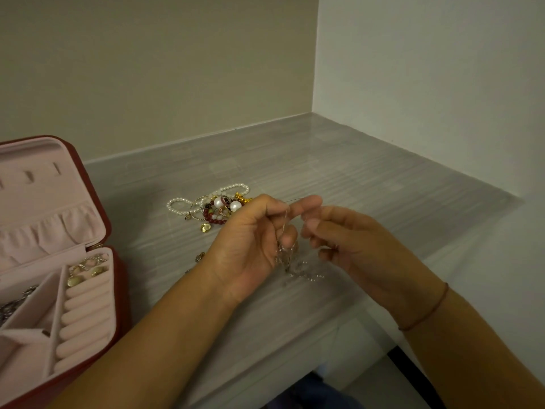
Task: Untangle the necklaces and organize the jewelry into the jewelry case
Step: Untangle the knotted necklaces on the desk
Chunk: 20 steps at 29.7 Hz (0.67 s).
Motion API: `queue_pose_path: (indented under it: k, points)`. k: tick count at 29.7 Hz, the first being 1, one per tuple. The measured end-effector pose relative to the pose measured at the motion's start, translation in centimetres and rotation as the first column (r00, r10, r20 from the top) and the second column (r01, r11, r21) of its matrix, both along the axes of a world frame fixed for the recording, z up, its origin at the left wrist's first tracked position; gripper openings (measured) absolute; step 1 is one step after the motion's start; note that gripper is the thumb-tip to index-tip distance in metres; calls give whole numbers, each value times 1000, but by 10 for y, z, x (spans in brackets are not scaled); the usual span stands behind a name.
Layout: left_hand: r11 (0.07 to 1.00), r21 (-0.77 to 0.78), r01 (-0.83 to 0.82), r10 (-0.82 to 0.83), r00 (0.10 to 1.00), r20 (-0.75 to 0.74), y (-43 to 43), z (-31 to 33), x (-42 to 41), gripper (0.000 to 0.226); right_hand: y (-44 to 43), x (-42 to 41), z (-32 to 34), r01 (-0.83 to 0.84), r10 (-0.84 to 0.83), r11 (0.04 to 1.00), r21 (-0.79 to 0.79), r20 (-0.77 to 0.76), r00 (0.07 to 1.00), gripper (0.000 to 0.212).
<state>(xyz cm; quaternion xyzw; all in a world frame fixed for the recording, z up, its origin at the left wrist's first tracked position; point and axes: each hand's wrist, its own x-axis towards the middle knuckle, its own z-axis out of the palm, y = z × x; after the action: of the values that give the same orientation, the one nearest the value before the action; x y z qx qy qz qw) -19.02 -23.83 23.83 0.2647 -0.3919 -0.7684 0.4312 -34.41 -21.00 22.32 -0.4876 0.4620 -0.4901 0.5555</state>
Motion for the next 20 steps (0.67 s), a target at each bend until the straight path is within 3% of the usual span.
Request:
queue_pose_path:
  k: [3, 5, 8, 10, 12, 16, 20]
  points:
    - [993, -66, 97, -97, 995, 5, -1, -1, 2, 18, 3, 5, 1, -120, 106, 990, -75, -167, 980, 17]
    - [987, -86, 136, -135, 991, 21, 0, -1, 2, 21, 0, 6, -2, -106, 92, 991, -87, -154, 984, 16]
    - [991, -51, 127, -125, 991, 54, 1, -1, 1, 14, -6, 2, -6, -54, 53, 999, 3, 110, 992, 17]
    - [998, 7, 66, -67, 997, 39, -3, -1, 2, 4, -8, -5, -1, -104, 46, 988, 114, 424, 904, 13]
    - [997, 72, -17, 16, 1000, 20, -9, -4, 5, 6, -9, -15, 6, -112, -10, 980, 166, 598, 801, 15]
    - [994, 93, -63, 62, 998, 13, -13, -5, 6, 8, -10, -28, 16, -102, -21, 983, 152, 648, 761, 15]
    - [1000, 13, -26, 25, 999, 45, -11, -5, 4, 11, -13, -34, 21, -98, -15, 986, 136, 653, 757, 14]
